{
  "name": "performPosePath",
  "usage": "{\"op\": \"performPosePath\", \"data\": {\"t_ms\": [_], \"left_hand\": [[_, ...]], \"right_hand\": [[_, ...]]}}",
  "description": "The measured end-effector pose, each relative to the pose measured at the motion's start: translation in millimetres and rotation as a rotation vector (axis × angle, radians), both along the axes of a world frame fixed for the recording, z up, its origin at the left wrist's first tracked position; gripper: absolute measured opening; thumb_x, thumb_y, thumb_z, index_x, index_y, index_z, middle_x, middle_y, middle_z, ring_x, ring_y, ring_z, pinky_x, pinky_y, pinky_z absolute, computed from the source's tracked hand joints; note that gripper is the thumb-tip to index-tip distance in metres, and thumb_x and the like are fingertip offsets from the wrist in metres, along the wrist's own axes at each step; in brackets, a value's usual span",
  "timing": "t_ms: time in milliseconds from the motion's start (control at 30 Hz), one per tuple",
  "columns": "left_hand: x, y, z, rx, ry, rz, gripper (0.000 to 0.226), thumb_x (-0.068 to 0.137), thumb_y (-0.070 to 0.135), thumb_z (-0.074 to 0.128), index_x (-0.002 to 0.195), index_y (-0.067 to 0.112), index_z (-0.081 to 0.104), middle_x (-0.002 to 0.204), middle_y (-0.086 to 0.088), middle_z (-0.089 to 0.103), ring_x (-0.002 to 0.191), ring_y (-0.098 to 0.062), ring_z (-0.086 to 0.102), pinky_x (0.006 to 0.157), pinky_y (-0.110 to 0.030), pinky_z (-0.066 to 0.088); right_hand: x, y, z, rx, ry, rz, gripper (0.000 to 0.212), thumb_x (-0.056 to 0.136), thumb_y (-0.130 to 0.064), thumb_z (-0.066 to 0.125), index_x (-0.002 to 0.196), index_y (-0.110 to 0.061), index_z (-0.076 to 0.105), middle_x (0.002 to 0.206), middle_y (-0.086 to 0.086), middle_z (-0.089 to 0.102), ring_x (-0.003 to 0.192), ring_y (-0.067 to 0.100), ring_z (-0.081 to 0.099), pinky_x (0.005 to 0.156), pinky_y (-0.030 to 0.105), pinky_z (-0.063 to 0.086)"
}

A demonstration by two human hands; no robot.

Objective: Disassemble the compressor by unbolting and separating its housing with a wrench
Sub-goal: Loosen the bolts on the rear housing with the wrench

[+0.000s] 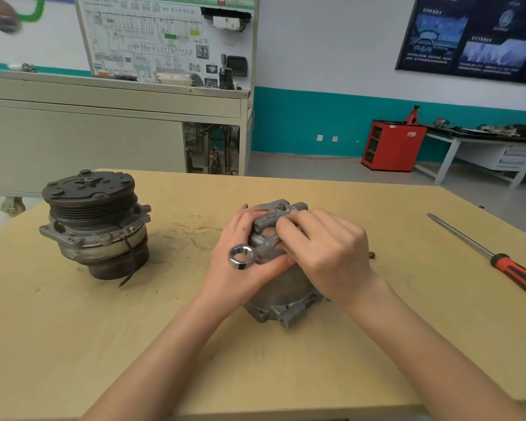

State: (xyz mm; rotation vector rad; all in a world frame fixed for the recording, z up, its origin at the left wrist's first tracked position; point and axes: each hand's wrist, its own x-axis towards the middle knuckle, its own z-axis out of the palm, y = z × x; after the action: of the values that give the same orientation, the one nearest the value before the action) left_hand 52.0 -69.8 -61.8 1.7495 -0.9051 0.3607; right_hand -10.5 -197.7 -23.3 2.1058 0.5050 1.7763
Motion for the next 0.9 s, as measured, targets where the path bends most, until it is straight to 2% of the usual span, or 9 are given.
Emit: {"op": "performPosePath", "data": {"t_ms": [100,233,300,367,500,633,667,767,900], "left_hand": [[-3.3,-0.6,-2.1,-0.027,0.044,0.008,0.055,0.061,0.057,0.060,0.111,0.040,0.047,0.123,0.024,0.050,0.134,0.003,0.034,0.114,-0.031,0.030],[-5.9,-2.0,-2.0,-0.027,0.063,0.040,0.065,0.057,0.055,0.055,0.116,0.026,0.050,0.127,0.012,0.052,0.139,-0.009,0.034,0.112,-0.028,0.032],[-4.5,-1.0,-1.8,-0.040,0.030,0.017,0.061,0.060,0.055,0.059,0.114,0.030,0.049,0.123,0.018,0.052,0.134,0.003,0.035,0.113,-0.029,0.031],[-1.8,-0.3,-6.4,-0.047,0.000,0.007,0.051,0.064,0.056,0.062,0.110,0.043,0.046,0.119,0.033,0.049,0.129,0.014,0.032,0.113,-0.027,0.031],[8.3,-0.6,-14.1,-0.023,-0.021,0.059,0.051,0.065,0.058,0.066,0.110,0.064,0.041,0.121,0.047,0.042,0.135,0.007,0.031,0.106,-0.015,0.030],[12.5,-0.6,-15.5,-0.017,-0.056,0.076,0.051,0.067,0.059,0.066,0.113,0.053,0.044,0.122,0.048,0.040,0.132,0.017,0.027,0.100,0.000,0.025],[11.6,0.0,-15.4,-0.019,-0.058,0.068,0.052,0.067,0.060,0.066,0.114,0.051,0.044,0.124,0.045,0.042,0.133,0.014,0.029,0.102,-0.004,0.027],[5.5,2.4,-12.2,-0.015,-0.045,0.048,0.056,0.068,0.061,0.067,0.117,0.045,0.044,0.126,0.029,0.047,0.135,-0.012,0.041,0.107,-0.032,0.040],[-3.0,1.9,-3.1,0.022,-0.003,0.054,0.055,0.073,0.039,0.080,0.111,0.045,0.042,0.124,0.030,0.044,0.140,-0.012,0.034,0.109,-0.027,0.033]], "right_hand": [[1.4,7.7,-2.3,-0.032,-0.013,-0.049,0.016,0.073,-0.001,0.072,0.064,-0.012,0.065,0.055,0.002,0.053,0.048,0.018,0.048,0.045,0.026,0.037],[1.5,12.6,-5.0,-0.063,-0.018,-0.093,0.016,0.076,-0.002,0.069,0.064,-0.012,0.064,0.055,0.003,0.052,0.050,0.020,0.048,0.050,0.029,0.038],[1.5,13.2,-4.8,-0.018,-0.025,-0.102,0.018,0.080,-0.004,0.067,0.064,-0.011,0.065,0.056,0.003,0.054,0.051,0.021,0.050,0.052,0.029,0.040],[0.1,13.4,-4.7,0.053,-0.022,-0.113,0.017,0.081,-0.006,0.068,0.065,-0.011,0.066,0.058,0.003,0.057,0.052,0.022,0.052,0.053,0.029,0.042],[-6.9,14.0,-10.3,0.172,-0.003,-0.150,0.012,0.079,-0.011,0.076,0.069,-0.011,0.068,0.062,0.004,0.060,0.054,0.023,0.055,0.054,0.029,0.043],[-11.8,14.3,-12.9,0.196,0.012,-0.159,0.012,0.081,-0.020,0.076,0.072,-0.014,0.070,0.068,0.004,0.064,0.061,0.024,0.059,0.063,0.032,0.041],[-12.9,12.5,-11.8,0.204,0.018,-0.154,0.012,0.080,-0.020,0.076,0.072,-0.013,0.071,0.068,0.004,0.064,0.062,0.025,0.059,0.064,0.033,0.041],[-16.0,5.7,-8.3,0.228,0.059,-0.099,0.012,0.079,-0.020,0.076,0.073,-0.011,0.071,0.070,0.004,0.065,0.064,0.026,0.060,0.066,0.034,0.040],[-17.9,-0.6,-9.5,0.189,0.105,-0.021,0.012,0.078,-0.020,0.078,0.075,-0.010,0.072,0.074,0.005,0.069,0.065,0.024,0.062,0.067,0.033,0.042]]}}
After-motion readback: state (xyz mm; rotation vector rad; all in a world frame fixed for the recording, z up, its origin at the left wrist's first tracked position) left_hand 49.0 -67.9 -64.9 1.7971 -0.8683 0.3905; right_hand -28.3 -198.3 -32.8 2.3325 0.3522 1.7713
